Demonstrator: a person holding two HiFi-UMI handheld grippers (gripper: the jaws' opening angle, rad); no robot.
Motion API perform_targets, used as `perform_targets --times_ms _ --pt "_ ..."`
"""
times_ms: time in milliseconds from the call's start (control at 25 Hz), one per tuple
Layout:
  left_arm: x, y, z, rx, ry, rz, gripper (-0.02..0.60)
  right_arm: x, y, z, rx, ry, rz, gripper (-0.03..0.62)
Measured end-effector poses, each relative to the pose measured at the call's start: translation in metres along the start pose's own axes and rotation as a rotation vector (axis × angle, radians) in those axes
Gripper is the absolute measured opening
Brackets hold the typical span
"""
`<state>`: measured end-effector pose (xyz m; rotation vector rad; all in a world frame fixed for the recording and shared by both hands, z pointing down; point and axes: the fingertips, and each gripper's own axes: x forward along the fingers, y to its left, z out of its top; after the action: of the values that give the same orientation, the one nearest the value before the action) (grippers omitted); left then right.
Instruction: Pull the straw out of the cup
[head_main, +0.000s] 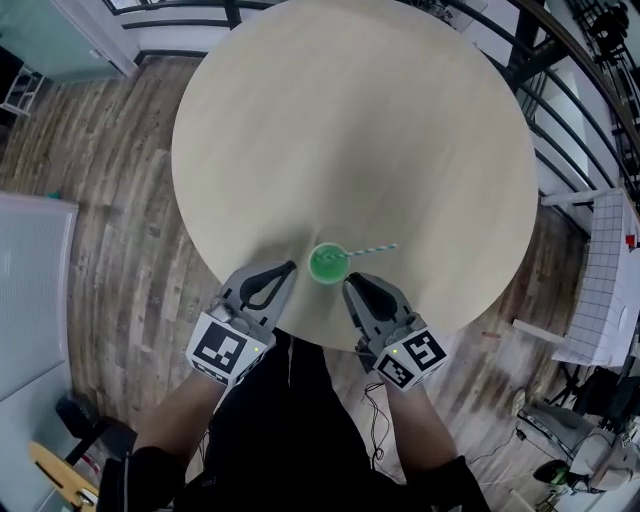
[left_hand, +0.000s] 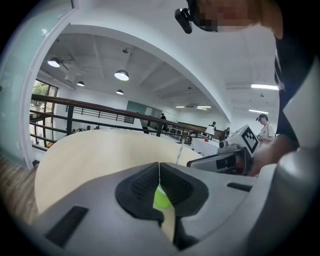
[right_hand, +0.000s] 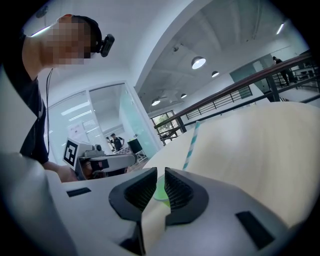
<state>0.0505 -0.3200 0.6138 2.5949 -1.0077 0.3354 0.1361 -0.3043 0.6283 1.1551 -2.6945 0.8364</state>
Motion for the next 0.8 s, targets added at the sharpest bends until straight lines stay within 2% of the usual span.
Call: perform_targets --times_ms 80,280,520,800 --pt "0.004 0.002 -0.005 -0.006 0.01 -0.003 0.008 0.004 -0.006 -0.003 0.001 0.007 -0.009 0.088" --pt "0.008 0.007 -0.015 -0.012 0.013 -0.011 0.009 0.016 -0.021 -0.007 0.016 0.014 -0.045 0.135" --pt "0.012 0.005 -0.015 -0.022 0.016 -0.017 0.009 0.027 -0.032 -0.002 0.052 -0.003 -0.063 0.137" --pt "0.01 0.012 -0.011 -0.026 0.009 -0.005 0.009 0.036 -0.034 -0.002 0.044 0.028 -0.06 0.137"
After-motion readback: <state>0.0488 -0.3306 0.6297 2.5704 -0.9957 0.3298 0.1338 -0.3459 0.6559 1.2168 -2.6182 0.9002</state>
